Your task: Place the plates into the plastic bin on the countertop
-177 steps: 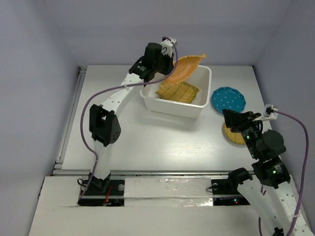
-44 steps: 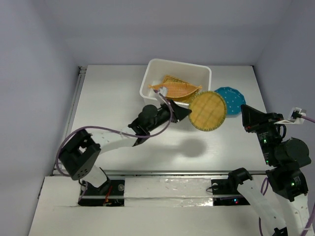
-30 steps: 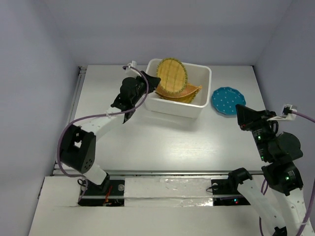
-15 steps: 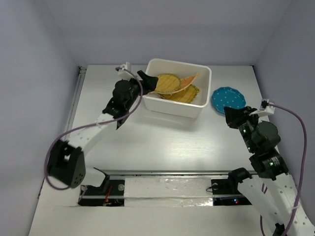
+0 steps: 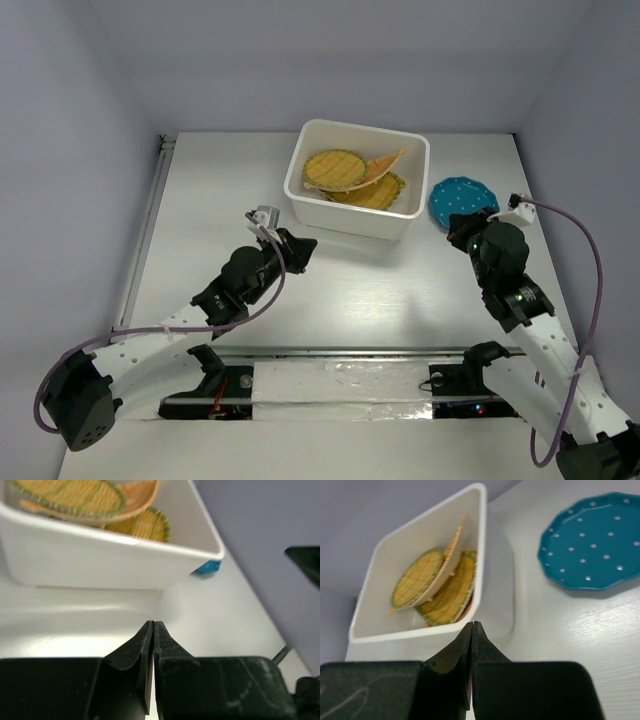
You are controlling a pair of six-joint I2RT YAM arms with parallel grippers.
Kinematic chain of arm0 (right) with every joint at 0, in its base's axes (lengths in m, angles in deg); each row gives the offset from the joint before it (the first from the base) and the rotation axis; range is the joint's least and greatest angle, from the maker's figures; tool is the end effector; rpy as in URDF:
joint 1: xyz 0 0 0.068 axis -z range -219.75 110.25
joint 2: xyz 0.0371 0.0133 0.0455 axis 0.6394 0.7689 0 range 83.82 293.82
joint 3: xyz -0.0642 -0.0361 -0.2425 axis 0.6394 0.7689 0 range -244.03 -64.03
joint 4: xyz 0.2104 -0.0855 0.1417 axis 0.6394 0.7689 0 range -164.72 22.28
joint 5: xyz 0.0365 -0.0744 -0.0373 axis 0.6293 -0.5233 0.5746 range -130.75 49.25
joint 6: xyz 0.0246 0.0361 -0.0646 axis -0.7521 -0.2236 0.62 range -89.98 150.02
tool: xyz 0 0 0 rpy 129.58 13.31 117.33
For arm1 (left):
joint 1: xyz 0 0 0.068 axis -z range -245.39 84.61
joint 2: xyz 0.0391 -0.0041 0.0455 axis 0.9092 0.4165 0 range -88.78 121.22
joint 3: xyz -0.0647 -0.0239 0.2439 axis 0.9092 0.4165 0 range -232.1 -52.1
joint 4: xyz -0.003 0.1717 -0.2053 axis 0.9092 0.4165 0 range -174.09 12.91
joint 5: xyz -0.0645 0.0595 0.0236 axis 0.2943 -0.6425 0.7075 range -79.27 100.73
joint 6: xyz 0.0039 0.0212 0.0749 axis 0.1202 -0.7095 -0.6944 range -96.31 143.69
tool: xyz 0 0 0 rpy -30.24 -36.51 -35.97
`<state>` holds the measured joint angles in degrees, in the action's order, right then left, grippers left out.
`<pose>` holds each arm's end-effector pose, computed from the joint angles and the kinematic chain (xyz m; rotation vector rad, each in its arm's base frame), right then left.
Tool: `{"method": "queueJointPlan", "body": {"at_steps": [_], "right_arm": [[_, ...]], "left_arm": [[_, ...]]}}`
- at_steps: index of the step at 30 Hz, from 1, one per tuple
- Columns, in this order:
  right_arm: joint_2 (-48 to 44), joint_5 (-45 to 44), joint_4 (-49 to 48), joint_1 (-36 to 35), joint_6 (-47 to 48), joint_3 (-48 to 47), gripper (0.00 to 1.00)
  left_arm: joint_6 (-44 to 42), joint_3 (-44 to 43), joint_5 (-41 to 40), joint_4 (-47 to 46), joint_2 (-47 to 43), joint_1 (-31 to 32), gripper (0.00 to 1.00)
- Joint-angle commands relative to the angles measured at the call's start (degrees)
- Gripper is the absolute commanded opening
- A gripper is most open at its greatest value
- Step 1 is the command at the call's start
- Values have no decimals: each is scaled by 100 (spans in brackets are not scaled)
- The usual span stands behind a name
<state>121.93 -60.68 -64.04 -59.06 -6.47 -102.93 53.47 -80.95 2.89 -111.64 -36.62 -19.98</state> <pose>0.2090 0.0492 0.3041 0.5117 1.6743 0.4125 0.1923 -0.1821 0.2720 0.0986 1.5701 -0.9454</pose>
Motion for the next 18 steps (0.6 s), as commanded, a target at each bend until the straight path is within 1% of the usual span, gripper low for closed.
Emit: {"method": "queueJointPlan", "body": {"at_steps": [1,3,4,6,7,8,10,11,12,13,14,15,16,18], "right_arm": [[284,-853,-426,216,-358,40,0],[469,-812,-540,567,-350,75,0],[713,-481,-627,1073,-333,92,0],[1022,82,-821,1708,-271,75,0],[1363,511,-917,2016,-236,84,0],[1531,681,-962,2593,-201,66,0],[1900,997,-1006,2984,-165,-21,0],[2233,1043,-1006,3160,-174,-48,3],[2410,1069,-1180,3222,-192,-65,28],[2612,1148,-1243,3301,-253,-135,46],[3040,1253,-1235,3398,-279,-197,65],[3245,1428,-1235,3608,-314,-258,66],[3421,1647,-1243,3662,-367,-311,67],[3824,1685,-1305,3715,-543,-408,67]], "left_arm": [[-262,203,-341,-84,-382,73,0],[-358,186,-420,3,-487,73,0],[-420,151,-386,56,-514,73,0],[-447,63,-131,170,-601,73,0],[-482,54,-26,197,-645,126,0],[-508,45,114,224,-759,126,0],[-578,71,151,346,-1031,126,0],[-596,115,133,382,-1120,126,0],[-596,211,107,417,-1225,178,0],[-605,256,98,417,-1409,179,0],[-605,300,72,417,-1489,179,0],[-596,396,72,374,-1577,179,0],[-596,432,63,373,-1630,179,0],[-570,423,106,417,-1735,179,0]]}}
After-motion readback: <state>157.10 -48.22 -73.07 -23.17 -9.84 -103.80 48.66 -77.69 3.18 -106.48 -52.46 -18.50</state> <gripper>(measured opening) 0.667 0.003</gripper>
